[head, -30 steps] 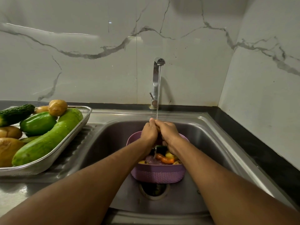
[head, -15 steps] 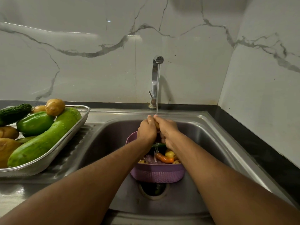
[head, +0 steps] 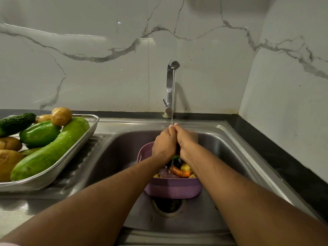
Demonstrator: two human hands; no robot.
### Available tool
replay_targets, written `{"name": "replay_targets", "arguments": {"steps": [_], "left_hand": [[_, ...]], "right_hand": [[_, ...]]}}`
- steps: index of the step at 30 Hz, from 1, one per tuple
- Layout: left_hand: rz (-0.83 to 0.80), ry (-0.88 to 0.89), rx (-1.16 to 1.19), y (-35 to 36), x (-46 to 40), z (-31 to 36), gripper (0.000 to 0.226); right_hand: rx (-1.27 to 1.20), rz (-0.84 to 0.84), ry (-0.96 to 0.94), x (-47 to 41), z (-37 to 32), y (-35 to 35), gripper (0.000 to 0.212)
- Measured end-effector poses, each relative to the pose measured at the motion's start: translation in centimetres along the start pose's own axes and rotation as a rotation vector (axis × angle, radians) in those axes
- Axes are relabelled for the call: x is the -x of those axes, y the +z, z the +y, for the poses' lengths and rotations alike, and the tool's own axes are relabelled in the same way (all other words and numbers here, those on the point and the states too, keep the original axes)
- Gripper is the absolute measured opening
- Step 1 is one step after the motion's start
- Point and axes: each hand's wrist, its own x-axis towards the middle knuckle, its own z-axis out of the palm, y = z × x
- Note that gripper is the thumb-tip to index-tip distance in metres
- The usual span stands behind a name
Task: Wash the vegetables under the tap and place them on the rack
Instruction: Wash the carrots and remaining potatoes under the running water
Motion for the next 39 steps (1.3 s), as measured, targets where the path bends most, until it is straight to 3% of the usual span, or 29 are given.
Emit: {"name": "replay_targets", "arguments": {"steps": [4,8,10,12,16,18,21,26,29,34,36,39], "left_hand": [[-0.009,-0.063,0.130,-0.5,-0.6,-0.5,0.049],[-0.008,-0.312,0.311,-1.6,-1.5,-0.4,0.051],[-0.048,-0.391,0.344,-2.0,-1.5,0.0,0.052],[-0.065,-0.372,0.335,-1.9,-1.3,0.0,0.052],[-0.031,-0.138,0.241,-1.1,-0.6,0.2,0.050],[-0.011,-0.100,0.220,-0.9,-0.5,0.3,0.051],[-0.010,-0.115,0.276,-1.0,-0.7,0.1,0.050],[0.010,-0.353,0.431,-2.0,-2.0,-0.1,0.053],[-0.061,-0.380,0.436,-2.6,-1.5,0.2,0.047],[-0.113,-0.139,0.378,-1.6,-0.5,0.4,0.040],[-0.100,-0.167,0.400,-1.5,-0.5,0.7,0.041],[-0.049,-0.263,0.453,-1.8,-1.1,0.7,0.044]], "right_hand": [[0.064,-0.075,-0.046,0.3,-0.1,0.4,0.026],[0.078,-0.309,0.024,0.6,-1.2,-0.9,0.017],[0.063,-0.345,0.060,0.8,-1.3,-1.5,0.015],[0.057,-0.283,0.062,1.1,-1.1,-1.5,0.017],[-0.044,-0.085,0.033,1.3,-1.2,-1.2,0.023],[-0.081,-0.044,0.016,1.2,-1.4,-1.2,0.024],[-0.057,-0.118,-0.023,1.0,-1.4,-1.2,0.022],[0.001,-0.371,-0.011,0.5,-1.5,-1.4,0.023],[0.008,-0.316,0.009,0.6,-1.3,-1.5,0.023],[-0.066,-0.076,-0.020,0.0,-1.3,-2.0,0.027],[-0.042,-0.093,-0.028,0.0,-1.4,-2.1,0.028],[0.018,-0.253,-0.044,-0.3,-1.4,-2.0,0.024]]}}
